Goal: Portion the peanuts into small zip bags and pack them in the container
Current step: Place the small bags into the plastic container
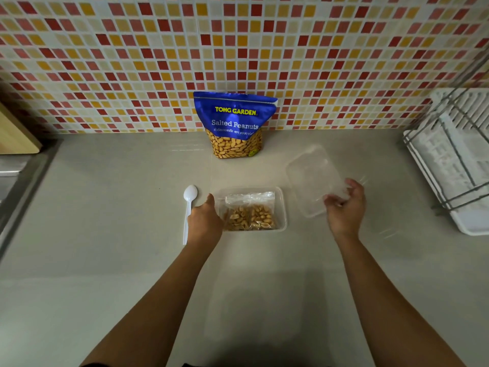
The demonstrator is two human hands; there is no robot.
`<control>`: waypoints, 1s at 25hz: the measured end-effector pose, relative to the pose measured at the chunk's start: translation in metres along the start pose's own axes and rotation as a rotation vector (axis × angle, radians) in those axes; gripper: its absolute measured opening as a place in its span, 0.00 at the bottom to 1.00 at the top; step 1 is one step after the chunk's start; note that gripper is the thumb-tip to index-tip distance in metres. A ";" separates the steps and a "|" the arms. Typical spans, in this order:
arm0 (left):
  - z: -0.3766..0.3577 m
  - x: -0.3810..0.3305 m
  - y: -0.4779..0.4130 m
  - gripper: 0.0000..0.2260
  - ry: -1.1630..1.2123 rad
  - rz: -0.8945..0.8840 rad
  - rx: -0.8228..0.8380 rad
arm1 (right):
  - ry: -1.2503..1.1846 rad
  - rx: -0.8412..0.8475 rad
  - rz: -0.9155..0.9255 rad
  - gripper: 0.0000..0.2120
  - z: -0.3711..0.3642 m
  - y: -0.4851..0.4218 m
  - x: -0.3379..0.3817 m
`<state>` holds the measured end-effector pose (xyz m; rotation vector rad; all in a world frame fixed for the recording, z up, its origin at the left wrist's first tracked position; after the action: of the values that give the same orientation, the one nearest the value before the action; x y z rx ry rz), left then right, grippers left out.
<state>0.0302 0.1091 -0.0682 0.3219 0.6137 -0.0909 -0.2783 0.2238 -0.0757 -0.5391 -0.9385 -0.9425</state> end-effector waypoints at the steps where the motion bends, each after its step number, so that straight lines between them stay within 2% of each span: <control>1: 0.002 -0.001 0.000 0.19 -0.006 -0.003 -0.011 | -0.156 -0.044 0.000 0.25 0.006 -0.003 0.008; 3: 0.019 -0.009 0.001 0.20 0.061 -0.056 -0.128 | -0.398 -0.003 -0.013 0.20 0.008 -0.009 0.030; 5: 0.039 -0.020 0.000 0.19 0.288 -0.119 -0.219 | -0.449 0.203 0.011 0.18 -0.003 -0.011 0.060; 7: 0.044 -0.029 -0.006 0.20 0.610 -0.098 -0.113 | -0.338 0.440 0.026 0.18 -0.027 -0.001 0.081; 8: 0.044 -0.032 -0.008 0.19 0.710 -0.090 -0.061 | -0.294 0.499 0.005 0.17 -0.038 0.003 0.082; 10: 0.045 -0.032 -0.011 0.17 0.692 -0.102 -0.027 | -0.266 0.462 -0.060 0.12 -0.051 0.009 0.074; 12: 0.041 -0.019 -0.011 0.16 0.601 -0.065 -0.077 | -0.189 0.379 -0.082 0.10 -0.061 0.013 0.056; 13: 0.037 -0.010 -0.011 0.15 0.553 -0.030 -0.120 | -0.142 0.393 -0.083 0.09 -0.067 0.019 0.048; 16: 0.028 0.011 -0.007 0.15 0.464 0.063 -0.193 | 0.011 0.475 -0.031 0.17 -0.083 0.040 0.035; 21: 0.012 0.018 -0.008 0.15 0.375 0.042 -0.166 | 0.268 0.372 0.160 0.19 -0.081 0.051 0.038; 25: 0.008 0.019 -0.009 0.11 0.364 0.031 -0.149 | 0.291 0.395 0.123 0.19 -0.082 0.053 0.033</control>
<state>0.0484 0.0985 -0.0759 0.2042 0.9706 0.0447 -0.1891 0.1754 -0.0891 -0.1171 -0.7901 -0.6779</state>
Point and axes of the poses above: each hand's wrist, its own y-axis away from the middle knuckle, its own z-axis out of the back of the hand, x = y × z, the point moved 8 cm from there along -y, towards the middle knuckle, and after that the axes turned 8 degrees about y, right-handed, at the moved point
